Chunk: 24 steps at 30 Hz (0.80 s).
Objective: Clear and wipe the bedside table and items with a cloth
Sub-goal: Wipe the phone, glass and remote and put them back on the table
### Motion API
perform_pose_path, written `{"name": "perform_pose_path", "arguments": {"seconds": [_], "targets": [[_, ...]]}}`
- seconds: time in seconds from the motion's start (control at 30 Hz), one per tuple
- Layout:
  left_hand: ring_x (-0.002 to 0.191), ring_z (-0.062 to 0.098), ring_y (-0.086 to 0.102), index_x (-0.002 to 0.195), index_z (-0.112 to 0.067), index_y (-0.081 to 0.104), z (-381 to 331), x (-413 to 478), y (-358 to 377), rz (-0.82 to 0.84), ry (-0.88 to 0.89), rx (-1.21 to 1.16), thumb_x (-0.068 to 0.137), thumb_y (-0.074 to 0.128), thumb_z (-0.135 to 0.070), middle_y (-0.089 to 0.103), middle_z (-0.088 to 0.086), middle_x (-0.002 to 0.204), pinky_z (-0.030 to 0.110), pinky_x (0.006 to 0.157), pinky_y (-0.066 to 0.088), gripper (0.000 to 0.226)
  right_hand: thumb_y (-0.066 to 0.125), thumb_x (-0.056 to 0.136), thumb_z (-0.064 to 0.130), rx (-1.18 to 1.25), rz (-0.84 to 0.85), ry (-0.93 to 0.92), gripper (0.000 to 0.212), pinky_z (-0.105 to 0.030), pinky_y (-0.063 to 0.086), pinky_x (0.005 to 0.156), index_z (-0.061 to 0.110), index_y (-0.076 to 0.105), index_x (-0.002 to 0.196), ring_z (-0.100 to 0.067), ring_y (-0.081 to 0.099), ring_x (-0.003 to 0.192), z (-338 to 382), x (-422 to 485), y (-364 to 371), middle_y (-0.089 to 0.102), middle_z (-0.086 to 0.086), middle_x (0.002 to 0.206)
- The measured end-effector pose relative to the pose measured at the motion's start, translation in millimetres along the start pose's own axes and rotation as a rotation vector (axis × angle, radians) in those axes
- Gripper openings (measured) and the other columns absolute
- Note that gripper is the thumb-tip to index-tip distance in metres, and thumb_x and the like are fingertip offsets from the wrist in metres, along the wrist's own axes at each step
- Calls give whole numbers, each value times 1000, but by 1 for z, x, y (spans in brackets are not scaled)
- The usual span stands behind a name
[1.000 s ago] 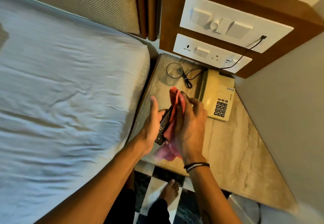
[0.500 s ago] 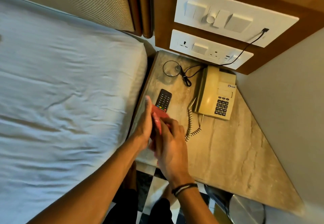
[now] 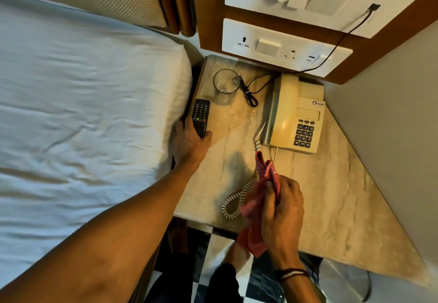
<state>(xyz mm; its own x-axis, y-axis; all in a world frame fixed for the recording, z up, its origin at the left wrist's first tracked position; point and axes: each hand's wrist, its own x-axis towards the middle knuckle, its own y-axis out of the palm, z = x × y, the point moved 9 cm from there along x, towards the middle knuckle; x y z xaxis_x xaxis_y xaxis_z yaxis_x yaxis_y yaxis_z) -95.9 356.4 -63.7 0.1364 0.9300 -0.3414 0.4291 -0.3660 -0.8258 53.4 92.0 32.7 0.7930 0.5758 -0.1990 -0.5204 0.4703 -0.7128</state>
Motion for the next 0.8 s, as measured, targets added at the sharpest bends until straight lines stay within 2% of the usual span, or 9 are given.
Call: {"name": "perform_pose_path", "arguments": {"seconds": [0.13, 0.27, 0.43, 0.57, 0.67, 0.73, 0.77, 0.8], "targets": [[140, 42, 53, 174, -21, 26, 2, 1, 7, 28, 76, 159, 103, 64, -53, 45, 22, 156, 52, 111, 53, 87, 49, 108, 24, -1, -9, 11, 36, -23, 37, 90, 8, 70, 132, -23, 57, 107, -11, -7, 0, 65, -7, 120], [145, 44, 51, 177, -22, 20, 1, 2, 9, 21, 114, 162, 106, 59, -61, 42, 24, 161, 54, 114, 52, 90, 42, 106, 38, 23, 4, 25, 47, -27, 39, 91, 10, 69, 133, -22, 57, 108, -13, -14, 4, 65, -5, 121], [153, 45, 45, 177, -18, 10, 2, -2, 6, 26, 126, 144, 100, 64, -68, 38, 26, 166, 58, 119, 50, 107, 47, 106, 29, 41, -22, 40, 40, -31, 41, 92, 8, 70, 131, -25, 57, 109, -18, -22, 3, 63, -5, 121], [148, 45, 47, 177, -13, 11, 9, -32, -2, -15, 141, 84, 97, 70, -68, 38, 26, 165, 59, 115, 51, 114, 48, 106, 27, 92, -110, 81, 38, -35, 44, 92, 7, 70, 130, -23, 58, 108, -19, -46, -12, 58, 3, 118], [146, 46, 47, 176, -11, 21, 25, -71, -12, -116, 159, 206, 99, 63, -69, 42, 27, 163, 60, 115, 45, 105, 50, 110, 25, 113, -184, 157, 31, -33, 47, 91, 13, 69, 132, -15, 59, 107, -29, -80, -23, 60, 10, 116], [145, 42, 45, 172, -12, 31, 28, -102, -10, -165, 292, 279, 103, 55, -65, 46, 24, 162, 60, 115, 41, 91, 56, 108, 39, 143, -236, 286, 25, -25, 46, 85, 34, 64, 131, -5, 61, 99, -44, -113, -29, 62, 24, 108], [144, 40, 45, 171, -13, 33, 28, -118, -1, -145, 402, 289, 103, 52, -64, 47, 22, 162, 59, 114, 41, 87, 55, 105, 53, 145, -249, 384, 21, -25, 46, 80, 43, 59, 123, -5, 62, 93, -58, -130, -28, 62, 29, 102], [145, 39, 47, 172, -14, 33, 30, -132, 11, -100, 504, 301, 104, 50, -64, 48, 20, 164, 59, 115, 42, 86, 51, 102, 67, 127, -241, 476, 28, -30, 46, 74, 42, 55, 114, -9, 62, 86, -71, -145, -25, 62, 29, 95]]}}
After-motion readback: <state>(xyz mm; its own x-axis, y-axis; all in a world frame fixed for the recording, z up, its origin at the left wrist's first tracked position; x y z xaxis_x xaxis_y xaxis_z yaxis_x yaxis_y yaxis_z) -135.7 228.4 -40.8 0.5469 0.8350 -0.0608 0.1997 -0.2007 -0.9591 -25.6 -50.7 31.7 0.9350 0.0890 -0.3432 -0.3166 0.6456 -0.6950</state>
